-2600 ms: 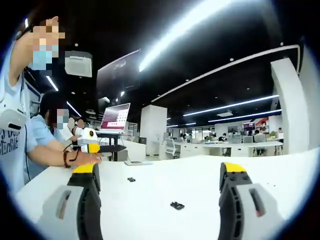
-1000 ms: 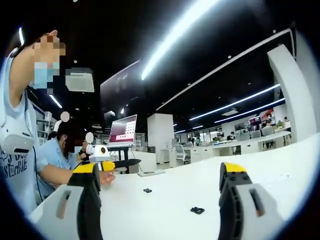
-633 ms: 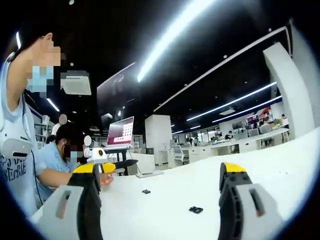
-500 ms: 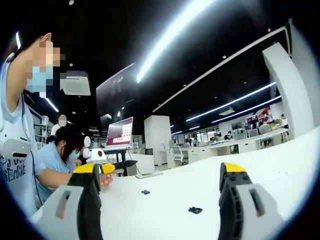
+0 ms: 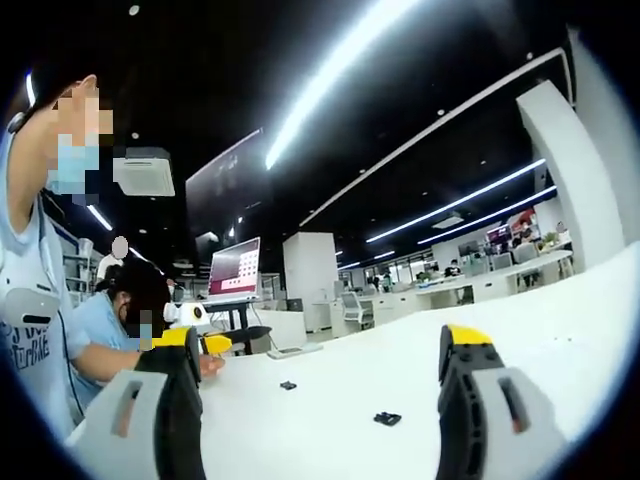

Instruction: Snap the two parts of the plastic buckle together until the buckle closes and remains connected.

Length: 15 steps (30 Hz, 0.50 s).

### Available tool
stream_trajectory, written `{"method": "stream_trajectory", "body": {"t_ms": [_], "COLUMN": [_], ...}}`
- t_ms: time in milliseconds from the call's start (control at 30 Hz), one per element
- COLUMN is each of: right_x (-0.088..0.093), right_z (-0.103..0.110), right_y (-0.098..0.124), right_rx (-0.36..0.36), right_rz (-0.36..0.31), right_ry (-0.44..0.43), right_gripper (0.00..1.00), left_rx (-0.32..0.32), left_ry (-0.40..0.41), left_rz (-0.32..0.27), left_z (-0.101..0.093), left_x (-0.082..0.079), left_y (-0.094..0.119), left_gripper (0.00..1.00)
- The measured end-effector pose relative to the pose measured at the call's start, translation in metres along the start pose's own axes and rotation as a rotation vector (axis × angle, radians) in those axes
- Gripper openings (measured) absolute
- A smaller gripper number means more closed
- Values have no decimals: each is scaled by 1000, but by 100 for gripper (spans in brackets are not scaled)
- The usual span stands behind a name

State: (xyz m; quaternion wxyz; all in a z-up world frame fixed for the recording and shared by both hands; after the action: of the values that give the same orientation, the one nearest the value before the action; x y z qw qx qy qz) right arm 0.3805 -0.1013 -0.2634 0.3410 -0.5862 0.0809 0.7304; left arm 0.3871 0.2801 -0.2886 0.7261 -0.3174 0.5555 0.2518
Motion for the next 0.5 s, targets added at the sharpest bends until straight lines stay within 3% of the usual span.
{"method": "stream_trajectory", "body": {"t_ms": [500], "right_x": [0], "right_z": [1], "right_y": [0], "right_rx": [4], "right_rz": [2], "right_ry": [7], "right_gripper": [100], "left_rx": [1], "left_ry": [4], "left_rz": [14], "left_z": [0], "left_x": [3], "left_y": [1], "left_gripper": [78]}}
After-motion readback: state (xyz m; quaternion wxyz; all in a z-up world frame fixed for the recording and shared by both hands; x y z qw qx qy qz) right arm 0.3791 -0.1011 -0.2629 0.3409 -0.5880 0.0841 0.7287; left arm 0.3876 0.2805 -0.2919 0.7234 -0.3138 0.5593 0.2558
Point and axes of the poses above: the point that each gripper's makers call its tool centre point, and the gripper's own axes: y roughly backward along the fingers, z roughly to its left, x roughly out of its underside, the point moved 10 cm from there along y, roughly backward along the fingers, and after that the axes turned 14 degrees about -y, right-handed, at the moved point
